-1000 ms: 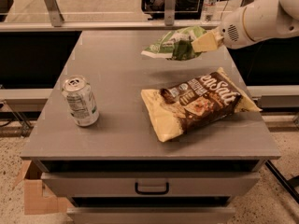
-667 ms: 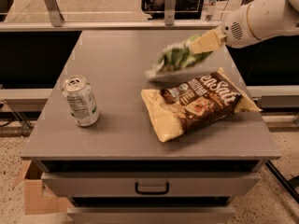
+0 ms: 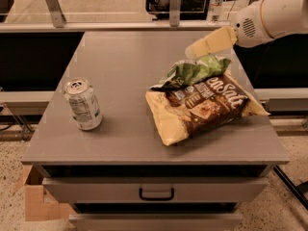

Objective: Move green jalapeno chip bag near brown chip bag

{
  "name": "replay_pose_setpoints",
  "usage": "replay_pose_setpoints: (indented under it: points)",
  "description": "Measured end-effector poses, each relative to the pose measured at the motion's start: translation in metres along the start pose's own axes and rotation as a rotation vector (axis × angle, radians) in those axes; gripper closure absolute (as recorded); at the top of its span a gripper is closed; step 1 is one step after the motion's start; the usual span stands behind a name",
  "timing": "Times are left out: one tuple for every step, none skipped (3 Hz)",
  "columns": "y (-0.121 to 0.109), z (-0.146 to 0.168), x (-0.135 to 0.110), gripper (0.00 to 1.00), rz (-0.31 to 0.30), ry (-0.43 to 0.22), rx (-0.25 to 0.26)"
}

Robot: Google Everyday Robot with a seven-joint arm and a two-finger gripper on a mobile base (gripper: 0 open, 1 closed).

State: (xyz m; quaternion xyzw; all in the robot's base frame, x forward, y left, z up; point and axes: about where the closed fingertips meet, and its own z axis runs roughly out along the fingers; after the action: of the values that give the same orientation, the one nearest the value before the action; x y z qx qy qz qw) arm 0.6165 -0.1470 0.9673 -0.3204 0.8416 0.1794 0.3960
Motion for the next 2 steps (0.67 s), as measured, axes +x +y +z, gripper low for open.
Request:
replay_pose_setpoints:
  points:
    - [-0.002, -0.020, -0.005, 0.00, 0.013, -0.055, 0.052]
    - [-0.023, -0.032, -0.008, 0.00, 0.027, -0.124, 0.200]
